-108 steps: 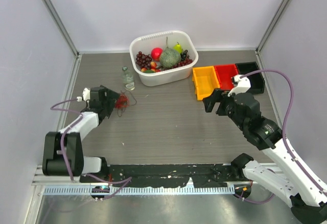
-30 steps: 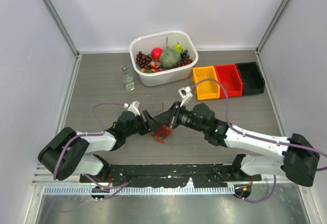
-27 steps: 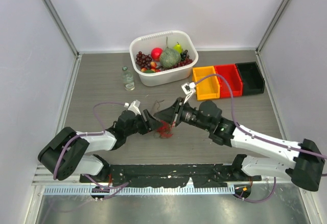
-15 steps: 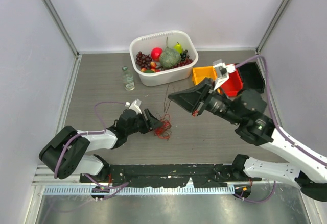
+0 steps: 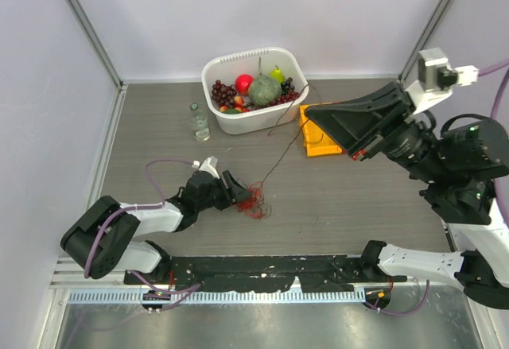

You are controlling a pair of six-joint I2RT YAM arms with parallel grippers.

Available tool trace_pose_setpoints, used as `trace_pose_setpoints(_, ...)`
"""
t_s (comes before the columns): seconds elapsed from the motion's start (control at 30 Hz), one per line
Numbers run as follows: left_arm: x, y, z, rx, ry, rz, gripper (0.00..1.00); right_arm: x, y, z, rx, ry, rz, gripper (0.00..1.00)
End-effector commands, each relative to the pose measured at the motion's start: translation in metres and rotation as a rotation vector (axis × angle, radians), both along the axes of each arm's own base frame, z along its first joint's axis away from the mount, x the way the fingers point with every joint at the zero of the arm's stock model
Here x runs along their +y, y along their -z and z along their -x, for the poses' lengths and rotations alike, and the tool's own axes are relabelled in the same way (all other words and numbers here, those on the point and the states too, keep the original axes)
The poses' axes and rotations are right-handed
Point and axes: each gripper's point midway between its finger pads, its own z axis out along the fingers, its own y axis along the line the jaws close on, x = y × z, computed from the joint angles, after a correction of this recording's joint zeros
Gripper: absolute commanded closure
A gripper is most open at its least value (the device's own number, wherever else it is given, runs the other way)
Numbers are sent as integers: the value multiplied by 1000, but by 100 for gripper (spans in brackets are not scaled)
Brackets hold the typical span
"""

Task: Untangle the cables

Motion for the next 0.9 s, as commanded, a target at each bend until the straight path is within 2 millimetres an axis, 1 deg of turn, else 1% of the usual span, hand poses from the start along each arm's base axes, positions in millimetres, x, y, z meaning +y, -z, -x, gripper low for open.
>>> trace_pose_setpoints(0.0,6,-3,-7,-24,-46,-24,40,-38,-53,30,-134,-3,-101,99)
trace_pose_setpoints(0.1,7,-3,-7,-23,-52,-25,40,-60,-72,45,-188,5,-151,99)
trace_pose_setpoints(0.17,7,-2,-7,-22,-52,-26,40,-76,-79,50,-213,39,-179,99)
trace_pose_setpoints(0.2,7,-2,-7,-23,-51,-27,40,-83,-81,46,-213,82,-187,99)
trace_pose_setpoints(0.23,8,-2,-7,-23,-52,-25,40,-92,-82,48,-218,106,-192,99)
trace_pose_setpoints(0.27,8,-3,-8,-28,-54,-26,40,-103,-84,45,-221,158,-203,99)
trace_pose_setpoints(0.3,8,-3,-8,-28,-55,-26,40,-108,-82,42,-215,183,-196,99)
trace_pose_setpoints(0.33,9,-3,-8,-29,-60,-27,40,-121,-86,42,-219,228,-213,99)
trace_pose_setpoints(0.37,10,-3,-7,-28,-63,-30,40,-126,-86,42,-218,246,-210,99)
trace_pose_setpoints(0.4,11,-3,-7,-29,-67,-31,40,-139,-89,42,-217,286,-224,99)
trace_pose_setpoints(0.43,12,-4,-8,-33,-75,-31,40,-146,-92,45,-226,297,-235,99)
trace_pose_setpoints(0.47,13,-3,-8,-31,-76,-33,40,-158,-98,52,-247,305,-264,99)
trace_pose_setpoints(0.5,13,-4,-8,-32,-80,-35,40,-164,-101,57,-258,304,-279,99)
trace_pose_setpoints(0.53,13,-3,-8,-28,-79,-37,40,-175,-107,68,-289,294,-309,99)
trace_pose_setpoints(0.57,13,-3,-8,-27,-82,-38,40,-180,-110,72,-295,292,-322,99)
trace_pose_setpoints(0.6,14,-2,-9,-24,-87,-43,40,-186,-113,85,-335,263,-334,99)
trace_pose_setpoints(0.67,17,-1,-10,-22,-103,-51,40,-197,-114,90,-334,267,-360,99)
trace_pose_setpoints(0.73,21,-3,-11,-24,-134,-53,40,-200,-112,89,-326,281,-363,99)
trace_pose_setpoints(0.77,28,-2,-14,-32,-171,-66,40,-208,-109,82,-297,324,-374,99)
trace_pose_setpoints(0.87,41,-7,-13,-55,-237,-56,41,-208,-99,72,-263,367,-352,99)
